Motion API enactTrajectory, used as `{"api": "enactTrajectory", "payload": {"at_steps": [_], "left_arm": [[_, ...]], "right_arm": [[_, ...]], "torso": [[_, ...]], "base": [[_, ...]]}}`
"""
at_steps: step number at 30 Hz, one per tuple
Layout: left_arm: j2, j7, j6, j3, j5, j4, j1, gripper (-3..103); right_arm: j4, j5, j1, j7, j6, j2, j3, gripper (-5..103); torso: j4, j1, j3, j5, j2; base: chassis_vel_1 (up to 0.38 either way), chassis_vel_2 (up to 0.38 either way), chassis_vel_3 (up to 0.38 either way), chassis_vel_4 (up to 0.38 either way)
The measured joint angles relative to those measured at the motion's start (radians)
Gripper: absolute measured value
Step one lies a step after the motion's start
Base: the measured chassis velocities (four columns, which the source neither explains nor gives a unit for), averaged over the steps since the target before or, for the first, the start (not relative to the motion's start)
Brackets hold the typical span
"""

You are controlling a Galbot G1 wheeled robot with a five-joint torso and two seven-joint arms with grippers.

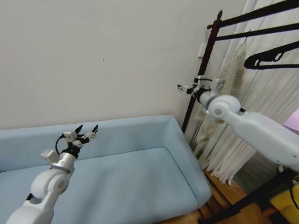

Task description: Pick up the clothes from the sofa and hang them on the clothes hanger.

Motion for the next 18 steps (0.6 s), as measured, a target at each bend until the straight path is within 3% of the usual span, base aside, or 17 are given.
{"api": "enactTrajectory", "payload": {"at_steps": [1,4,5,13,15,16,18], "left_arm": [[0.0,0.0,0.0,0.0,0.0,0.0,0.0,100],[-0.042,0.001,-0.013,-0.002,0.028,-0.009,0.039,100],[-0.042,0.001,-0.013,-0.002,0.028,-0.009,0.039,100],[-0.122,0.003,-0.065,0.02,0.122,-0.013,0.102,100],[-0.144,0.004,-0.091,0.021,0.164,-0.013,0.129,100],[-0.144,0.004,-0.091,0.021,0.164,-0.013,0.129,100],[-0.176,0.004,-0.126,0.007,0.221,-0.018,0.168,100]], "right_arm": [[0.0,0.0,0.0,0.0,0.0,0.0,0.0,100],[0.073,-0.118,-0.288,-0.05,0.013,-0.002,0.178,100],[0.073,-0.118,-0.288,-0.05,0.013,-0.002,0.178,100],[0.153,-0.314,-0.66,-0.003,0.037,0.149,0.387,100],[0.186,-0.44,-0.803,0.0,0.058,0.203,0.443,100],[0.186,-0.44,-0.803,0.0,0.058,0.203,0.443,100],[0.216,-0.552,-0.892,-0.004,0.071,0.265,0.465,100]], "torso": [[0.0,0.0,0.0,0.0,0.0],[0.0,0.0,0.0,-0.0009,0.0],[0.0,0.0,0.0,-0.0009,0.0],[0.0007,0.0,0.0,-0.0009,0.0],[-0.0002,0.0,0.0,-0.0006,0.0],[-0.0002,0.0,0.0,-0.0006,0.0],[-0.0002,0.0,0.0,-0.0005,0.0]], "base": [[0.0,0.0,0.0,0.0],[0.0,0.0,0.0,0.0],[0.0,0.0,0.0,0.0],[0.0,0.0,0.0,0.0],[0.0,0.0,0.0,0.0],[0.0,0.0,0.0,0.0],[0.0,0.0,0.0,0.0]]}}
